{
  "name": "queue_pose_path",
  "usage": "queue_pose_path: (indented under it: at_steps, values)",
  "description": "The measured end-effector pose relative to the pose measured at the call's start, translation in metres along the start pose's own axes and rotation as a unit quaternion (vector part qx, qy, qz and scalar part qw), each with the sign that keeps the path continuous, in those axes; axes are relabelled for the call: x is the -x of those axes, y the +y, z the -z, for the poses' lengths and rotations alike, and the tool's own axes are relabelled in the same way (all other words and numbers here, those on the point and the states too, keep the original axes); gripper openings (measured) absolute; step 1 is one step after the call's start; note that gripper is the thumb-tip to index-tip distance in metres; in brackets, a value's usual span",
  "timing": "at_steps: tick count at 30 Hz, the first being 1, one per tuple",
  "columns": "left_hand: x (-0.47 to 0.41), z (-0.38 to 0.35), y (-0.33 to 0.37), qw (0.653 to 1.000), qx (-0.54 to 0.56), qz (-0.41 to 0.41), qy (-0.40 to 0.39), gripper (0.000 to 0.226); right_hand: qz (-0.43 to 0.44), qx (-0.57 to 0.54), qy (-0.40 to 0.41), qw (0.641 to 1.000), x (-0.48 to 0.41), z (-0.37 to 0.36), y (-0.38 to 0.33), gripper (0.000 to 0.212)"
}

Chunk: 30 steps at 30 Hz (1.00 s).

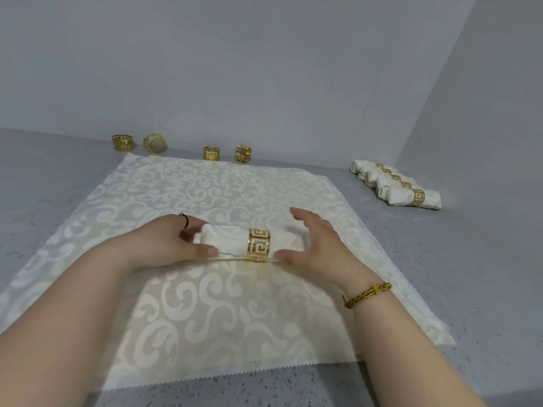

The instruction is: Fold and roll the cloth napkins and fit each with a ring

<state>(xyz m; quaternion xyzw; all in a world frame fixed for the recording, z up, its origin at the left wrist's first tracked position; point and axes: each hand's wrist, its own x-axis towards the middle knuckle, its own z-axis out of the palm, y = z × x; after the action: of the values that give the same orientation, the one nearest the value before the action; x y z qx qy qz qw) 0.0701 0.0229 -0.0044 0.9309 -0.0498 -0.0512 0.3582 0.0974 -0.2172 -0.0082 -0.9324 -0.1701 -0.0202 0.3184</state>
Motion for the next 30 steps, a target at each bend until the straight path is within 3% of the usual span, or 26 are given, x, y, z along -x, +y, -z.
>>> queue_pose_path:
  at_steps: [1,3,7,12,15,18,22,25,30]
  values:
    - [0.001,0.000,0.000,1.000,0.007,-0.003,-0.003,0.021,-0.034,-0.008,-0.006,0.999,0.001,0.003,0.006,0.079]
    - [0.002,0.000,0.002,1.000,0.011,-0.005,-0.006,0.026,-0.087,-0.020,-0.020,0.996,0.005,0.006,0.012,0.072]
    - [0.001,-0.004,0.003,1.000,0.018,-0.013,0.022,0.025,-0.093,-0.041,-0.003,0.995,0.010,-0.001,0.008,0.058]
    - [0.002,-0.012,0.011,0.996,0.059,-0.038,0.060,0.024,-0.116,-0.200,0.056,0.971,0.020,0.012,-0.005,0.061]
    - [0.005,-0.025,0.027,0.986,0.141,-0.048,0.075,0.029,-0.149,-0.317,0.060,0.935,0.034,0.023,0.000,0.058]
    - [0.006,-0.038,0.044,0.977,0.184,-0.046,0.101,0.041,-0.158,-0.417,0.067,0.892,0.043,0.037,0.007,0.037]
    - [-0.005,-0.056,0.075,0.976,0.165,-0.076,0.124,0.057,-0.177,-0.477,0.105,0.854,0.041,0.056,0.029,0.022]
    - [-0.029,-0.074,0.104,0.979,0.134,-0.090,0.128,0.054,-0.203,-0.484,0.138,0.840,0.035,0.076,0.056,0.008]
    - [-0.090,-0.127,0.166,0.982,0.069,-0.130,0.114,0.043,-0.247,-0.519,0.239,0.783,0.019,0.123,0.124,0.022]
